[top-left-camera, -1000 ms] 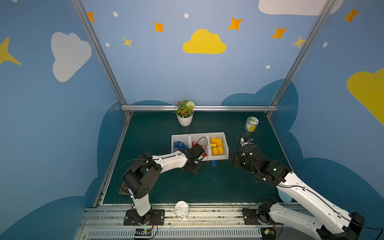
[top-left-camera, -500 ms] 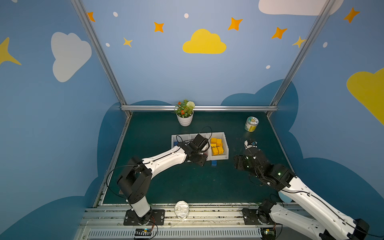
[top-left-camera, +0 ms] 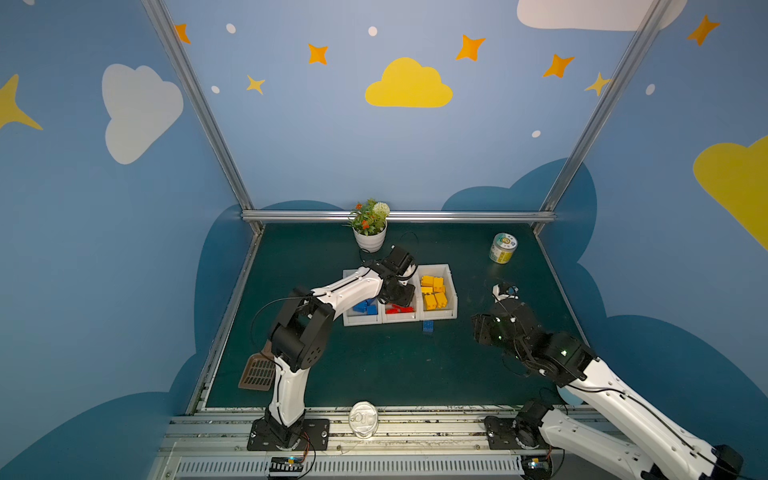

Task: Sort the legos into containers by color
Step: 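Carry the red brick into the middle compartment and open the left gripper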

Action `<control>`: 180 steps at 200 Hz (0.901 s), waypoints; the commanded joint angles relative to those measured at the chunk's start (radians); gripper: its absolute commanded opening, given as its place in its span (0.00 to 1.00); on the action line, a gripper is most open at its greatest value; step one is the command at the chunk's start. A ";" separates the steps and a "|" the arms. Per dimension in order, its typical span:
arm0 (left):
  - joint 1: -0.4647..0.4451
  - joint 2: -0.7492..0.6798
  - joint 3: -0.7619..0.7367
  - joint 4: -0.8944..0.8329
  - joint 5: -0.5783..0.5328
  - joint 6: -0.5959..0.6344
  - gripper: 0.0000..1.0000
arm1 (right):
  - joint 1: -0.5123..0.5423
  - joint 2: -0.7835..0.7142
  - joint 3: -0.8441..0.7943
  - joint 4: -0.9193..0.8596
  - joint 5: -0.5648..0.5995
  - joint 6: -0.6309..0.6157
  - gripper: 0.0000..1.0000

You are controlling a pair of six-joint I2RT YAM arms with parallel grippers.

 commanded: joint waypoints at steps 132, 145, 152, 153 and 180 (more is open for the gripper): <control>0.036 -0.237 -0.185 0.042 -0.001 -0.055 0.49 | -0.005 0.138 -0.057 0.078 -0.109 -0.004 0.60; 0.043 -0.274 -0.211 0.044 -0.006 -0.059 0.49 | -0.005 0.163 -0.063 0.097 -0.128 -0.004 0.60; 0.049 -0.294 -0.227 0.042 -0.008 -0.062 0.49 | -0.006 0.175 -0.066 0.107 -0.138 -0.006 0.60; 0.049 -0.297 -0.229 0.042 -0.008 -0.063 0.49 | -0.005 0.177 -0.066 0.108 -0.138 -0.006 0.60; 0.070 -0.385 -0.297 0.042 -0.022 -0.074 0.49 | -0.004 0.230 -0.071 0.142 -0.179 -0.012 0.60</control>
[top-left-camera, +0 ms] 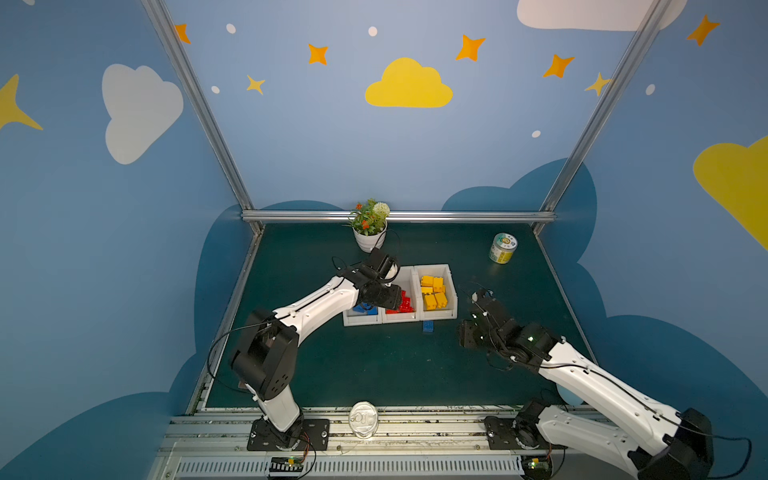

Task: Sort the legos into containers by color
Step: 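Carry the red brick into the middle compartment and open the left gripper, then grasp the flat blue brick at the tray's near edge with the right gripper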

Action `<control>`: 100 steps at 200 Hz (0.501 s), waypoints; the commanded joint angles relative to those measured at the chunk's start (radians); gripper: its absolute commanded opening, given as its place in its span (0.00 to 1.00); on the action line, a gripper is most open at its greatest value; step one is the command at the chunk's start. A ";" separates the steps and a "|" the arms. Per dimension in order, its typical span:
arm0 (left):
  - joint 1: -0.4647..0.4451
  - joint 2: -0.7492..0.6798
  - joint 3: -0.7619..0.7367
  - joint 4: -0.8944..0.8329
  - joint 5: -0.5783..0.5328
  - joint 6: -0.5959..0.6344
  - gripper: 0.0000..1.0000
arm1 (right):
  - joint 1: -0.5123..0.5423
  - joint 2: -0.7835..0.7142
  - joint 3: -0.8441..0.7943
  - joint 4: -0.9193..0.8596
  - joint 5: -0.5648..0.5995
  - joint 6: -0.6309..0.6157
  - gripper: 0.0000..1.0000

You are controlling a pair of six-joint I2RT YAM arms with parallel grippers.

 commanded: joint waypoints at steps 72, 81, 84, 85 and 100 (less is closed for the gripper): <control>0.053 -0.326 -0.276 0.008 -0.092 -0.111 0.50 | 0.021 0.243 0.029 0.077 -0.076 0.039 0.59; 0.056 -0.355 -0.304 0.010 -0.100 -0.121 0.50 | 0.027 0.282 0.048 0.072 -0.074 0.045 0.59; 0.059 -0.366 -0.313 0.011 -0.102 -0.124 0.50 | 0.028 0.294 0.055 0.070 -0.075 0.047 0.59; 0.058 -0.368 -0.315 0.011 -0.103 -0.125 0.50 | 0.029 0.299 0.057 0.069 -0.075 0.047 0.59; 0.063 -0.415 -0.354 0.014 -0.116 -0.137 0.50 | 0.040 0.366 0.100 0.057 -0.083 0.043 0.59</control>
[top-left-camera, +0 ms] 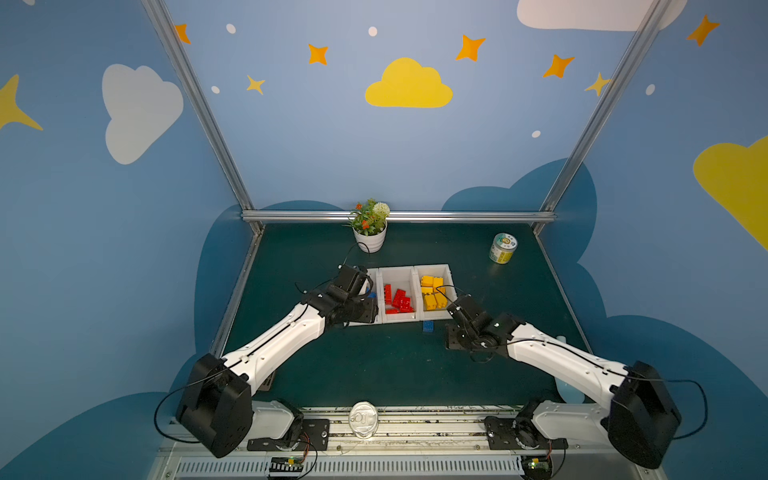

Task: Sort the legos into containers by color
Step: 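Grasp the flat blue brick at the tray's near edge with the right gripper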

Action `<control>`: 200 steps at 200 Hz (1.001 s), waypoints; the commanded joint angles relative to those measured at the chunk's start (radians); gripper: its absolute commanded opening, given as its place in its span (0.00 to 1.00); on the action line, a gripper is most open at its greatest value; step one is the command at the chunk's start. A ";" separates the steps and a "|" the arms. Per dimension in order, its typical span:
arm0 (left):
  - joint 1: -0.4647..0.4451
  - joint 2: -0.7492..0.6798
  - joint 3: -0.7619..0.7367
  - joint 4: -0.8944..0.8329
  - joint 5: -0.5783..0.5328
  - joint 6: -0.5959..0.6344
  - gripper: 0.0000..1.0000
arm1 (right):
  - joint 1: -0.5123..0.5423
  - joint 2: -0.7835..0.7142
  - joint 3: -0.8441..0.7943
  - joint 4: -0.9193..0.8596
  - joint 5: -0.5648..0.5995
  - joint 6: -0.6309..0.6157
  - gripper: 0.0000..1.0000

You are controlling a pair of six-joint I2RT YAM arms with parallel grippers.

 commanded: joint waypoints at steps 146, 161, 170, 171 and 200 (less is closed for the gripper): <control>0.024 -0.255 -0.178 -0.016 -0.085 -0.073 0.51 | 0.080 0.424 0.244 0.103 0.081 0.063 0.56; 0.026 -0.261 -0.183 -0.016 -0.084 -0.075 0.51 | 0.079 0.442 0.252 0.104 0.085 0.066 0.55; 0.023 -0.266 -0.186 -0.016 -0.084 -0.077 0.51 | 0.079 0.453 0.258 0.105 0.089 0.067 0.54; 0.024 -0.266 -0.186 -0.017 -0.084 -0.077 0.51 | 0.080 0.454 0.260 0.105 0.090 0.066 0.54; 0.024 -0.272 -0.190 -0.018 -0.086 -0.076 0.51 | 0.077 0.489 0.283 0.100 0.102 0.069 0.50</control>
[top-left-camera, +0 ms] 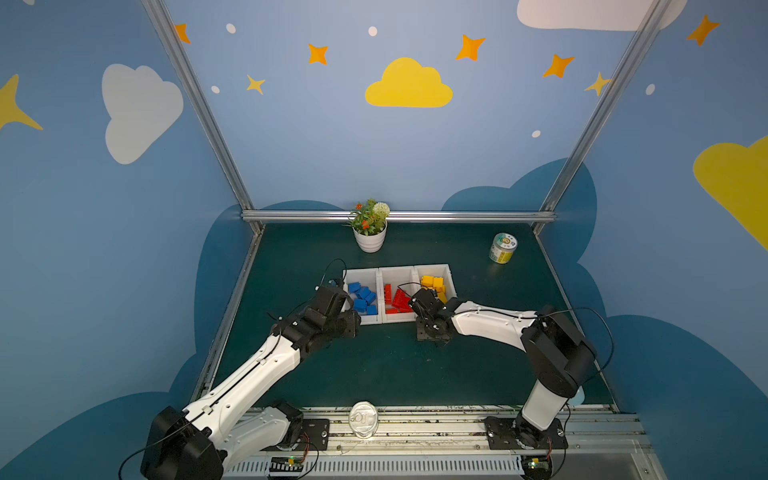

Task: Sort the legos into containers by color
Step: 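Grasp the flat blue brick at the tray's near edge with the right gripper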

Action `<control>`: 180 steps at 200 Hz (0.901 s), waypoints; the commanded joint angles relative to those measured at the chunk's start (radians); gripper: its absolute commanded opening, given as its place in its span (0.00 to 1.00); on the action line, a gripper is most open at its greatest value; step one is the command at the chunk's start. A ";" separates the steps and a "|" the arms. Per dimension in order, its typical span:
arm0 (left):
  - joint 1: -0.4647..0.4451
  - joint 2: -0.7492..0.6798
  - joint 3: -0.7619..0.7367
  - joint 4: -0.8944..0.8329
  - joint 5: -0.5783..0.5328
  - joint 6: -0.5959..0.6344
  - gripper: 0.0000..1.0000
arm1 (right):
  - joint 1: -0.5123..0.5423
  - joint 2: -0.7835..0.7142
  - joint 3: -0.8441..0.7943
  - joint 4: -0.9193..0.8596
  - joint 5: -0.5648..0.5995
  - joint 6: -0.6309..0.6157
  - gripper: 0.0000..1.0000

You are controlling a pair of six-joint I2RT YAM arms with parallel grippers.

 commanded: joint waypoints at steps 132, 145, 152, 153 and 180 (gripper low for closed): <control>0.003 -0.015 -0.009 -0.013 -0.006 0.002 0.51 | 0.019 0.032 0.018 -0.059 0.050 0.029 0.29; 0.004 -0.017 -0.011 -0.013 -0.012 0.003 0.52 | 0.043 0.013 0.001 -0.076 0.042 0.040 0.29; 0.005 -0.018 -0.010 -0.016 -0.016 0.003 0.52 | 0.059 -0.002 -0.013 -0.084 0.037 0.045 0.29; 0.005 -0.019 -0.010 -0.015 -0.016 0.002 0.52 | 0.062 -0.005 -0.015 -0.085 0.036 0.046 0.29; 0.008 -0.029 -0.019 -0.012 -0.024 0.002 0.52 | 0.132 -0.072 -0.064 -0.108 0.020 0.082 0.29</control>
